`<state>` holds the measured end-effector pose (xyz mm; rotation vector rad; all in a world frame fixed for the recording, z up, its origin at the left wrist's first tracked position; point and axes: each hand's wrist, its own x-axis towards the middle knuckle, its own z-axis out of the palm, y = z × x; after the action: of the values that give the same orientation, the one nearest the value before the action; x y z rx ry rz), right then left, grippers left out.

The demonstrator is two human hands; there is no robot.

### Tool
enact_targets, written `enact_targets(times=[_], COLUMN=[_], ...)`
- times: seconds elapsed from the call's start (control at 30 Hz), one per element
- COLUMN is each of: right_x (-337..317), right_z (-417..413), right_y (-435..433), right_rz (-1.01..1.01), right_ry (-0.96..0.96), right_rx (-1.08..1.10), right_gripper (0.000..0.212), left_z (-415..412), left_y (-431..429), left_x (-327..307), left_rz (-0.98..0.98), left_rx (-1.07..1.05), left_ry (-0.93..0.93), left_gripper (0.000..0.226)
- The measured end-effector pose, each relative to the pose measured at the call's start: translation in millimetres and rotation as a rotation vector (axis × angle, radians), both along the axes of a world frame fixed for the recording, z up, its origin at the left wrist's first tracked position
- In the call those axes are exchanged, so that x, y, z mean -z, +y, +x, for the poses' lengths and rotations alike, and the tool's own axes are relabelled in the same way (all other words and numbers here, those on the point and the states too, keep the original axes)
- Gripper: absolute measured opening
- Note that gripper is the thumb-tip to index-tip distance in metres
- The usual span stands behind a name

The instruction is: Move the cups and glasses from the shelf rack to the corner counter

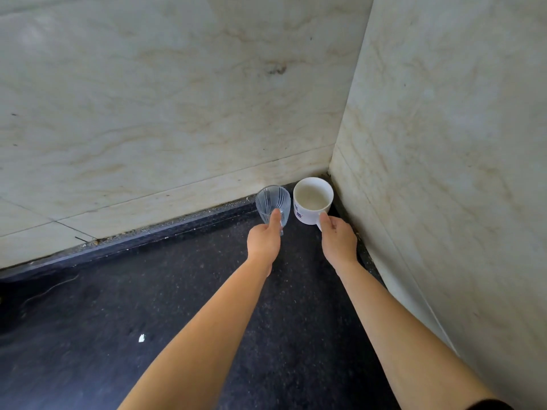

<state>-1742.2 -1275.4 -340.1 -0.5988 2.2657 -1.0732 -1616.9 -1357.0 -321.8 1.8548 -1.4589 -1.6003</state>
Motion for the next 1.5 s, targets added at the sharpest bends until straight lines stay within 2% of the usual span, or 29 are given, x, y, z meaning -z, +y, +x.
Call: enact_targets(times=[0.07, 0.13, 0.23, 0.33, 0.43, 0.53, 0.7, 0.93, 1.2, 1.5], right_x=[-19.4, -45.8, -99.8, -159.9, -215.3, -254.8, -278.5, -301.3, -334.0, -341.5], right_z=[1.4, 2.6, 9.6, 26.9, 63.0, 125.0, 279.4, 502.6, 755.4, 1027.2], right_y=[3.4, 4.5, 0.0, -13.7, -38.5, -63.8, -68.0, 19.3, 197.8, 448.5], right_rz=[0.007, 0.014, -0.023, -0.099, -0.26, -0.408, -0.652, -0.865, -1.166, -1.318], right_ry=[0.001, 0.06, 0.216, 0.457, 0.705, 0.863, 0.892, 0.768, 0.621, 0.459], right_rx=[-0.029, -0.067, -0.141, -0.259, -0.409, -0.569, -0.907, -1.319, -1.597, -1.914], right_gripper=[0.035, 0.042, 0.05, 0.057, 0.059, 0.066, 0.072, 0.079, 0.08, 0.082], left_z=[10.4, 27.1, 66.5, 120.7, 193.8, 278.9, 412.7, 564.1, 752.4, 926.2], left_y=[0.4, -1.2, -9.6, -16.5, -9.5, 20.9, 119.4, 297.4, 520.9, 788.9], left_x=[-19.3, -45.1, -96.3, -162.6, -222.7, -263.8, -290.2, -302.3, -333.9, -347.5], left_rz=[0.004, -0.075, -0.36, -0.684, -0.944, -1.064, -1.025, -0.879, -0.761, -0.543], left_rx=[0.105, 0.255, 0.381, 0.375, 0.304, 0.161, -0.19, -0.528, -0.827, -1.056], left_ry=[-0.084, -0.211, -0.443, -0.593, -0.756, -0.935, -1.13, -1.294, -1.468, -1.654], left_gripper=[0.065, 0.066, 0.066, 0.07, 0.071, 0.072, 0.073, 0.073, 0.077, 0.078])
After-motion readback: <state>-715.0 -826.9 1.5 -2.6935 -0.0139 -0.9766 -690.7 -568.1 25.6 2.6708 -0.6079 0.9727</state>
